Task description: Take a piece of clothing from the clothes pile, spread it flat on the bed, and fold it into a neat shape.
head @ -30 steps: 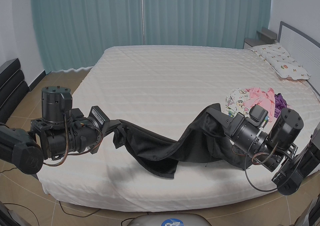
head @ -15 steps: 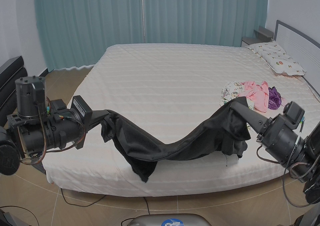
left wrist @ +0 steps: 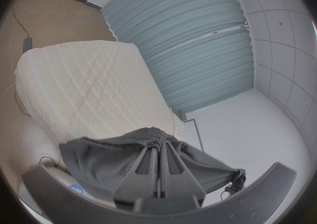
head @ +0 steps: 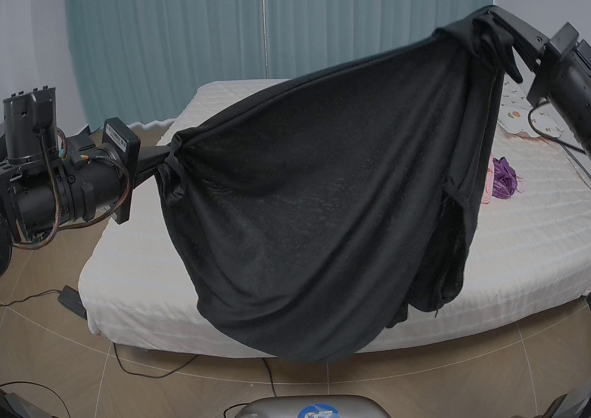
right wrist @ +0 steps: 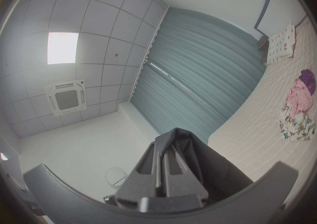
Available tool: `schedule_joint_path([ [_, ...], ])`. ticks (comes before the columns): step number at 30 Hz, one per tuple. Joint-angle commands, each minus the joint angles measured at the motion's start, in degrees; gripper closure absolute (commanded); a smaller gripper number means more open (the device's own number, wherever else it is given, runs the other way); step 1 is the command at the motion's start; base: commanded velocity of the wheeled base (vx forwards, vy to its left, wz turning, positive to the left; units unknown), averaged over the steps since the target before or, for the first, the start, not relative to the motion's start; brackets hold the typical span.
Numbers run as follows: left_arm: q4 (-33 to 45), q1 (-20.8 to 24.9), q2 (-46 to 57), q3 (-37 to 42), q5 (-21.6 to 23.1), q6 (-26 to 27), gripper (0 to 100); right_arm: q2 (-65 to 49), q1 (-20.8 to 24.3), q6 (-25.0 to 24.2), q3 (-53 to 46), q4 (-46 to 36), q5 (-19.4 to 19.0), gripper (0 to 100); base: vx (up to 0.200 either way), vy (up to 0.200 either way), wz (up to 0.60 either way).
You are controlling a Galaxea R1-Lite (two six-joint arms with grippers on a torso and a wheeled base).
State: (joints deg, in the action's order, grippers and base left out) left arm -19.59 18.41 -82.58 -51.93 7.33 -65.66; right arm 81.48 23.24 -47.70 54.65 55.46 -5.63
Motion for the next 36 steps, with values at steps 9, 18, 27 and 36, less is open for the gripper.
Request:
schedule_joint_path([
  [9,0.5,-3.5,-13.8,-7.6,0.0,-0.2,100,23.5,-9.9,-0.5,15.6,-3.1,-2.6,100,0.111,0.0,0.0],
  [18,0.4,-5.4,-23.4,-13.5,0.8,0.0,100,30.4,-9.7,2.5,17.4,-2.9,-3.7,100,0.2,0.0,0.0],
  [27,1.0,-6.3,-34.9,-22.2,0.8,0.0,100,39.7,-9.5,3.6,17.8,2.1,-3.2,100,0.2,0.0,0.0],
  [36,1.7,-6.8,-45.5,-29.5,0.1,0.0,100,48.3,-9.3,3.6,21.3,3.3,-1.8,100,0.022,0.0,0.0],
])
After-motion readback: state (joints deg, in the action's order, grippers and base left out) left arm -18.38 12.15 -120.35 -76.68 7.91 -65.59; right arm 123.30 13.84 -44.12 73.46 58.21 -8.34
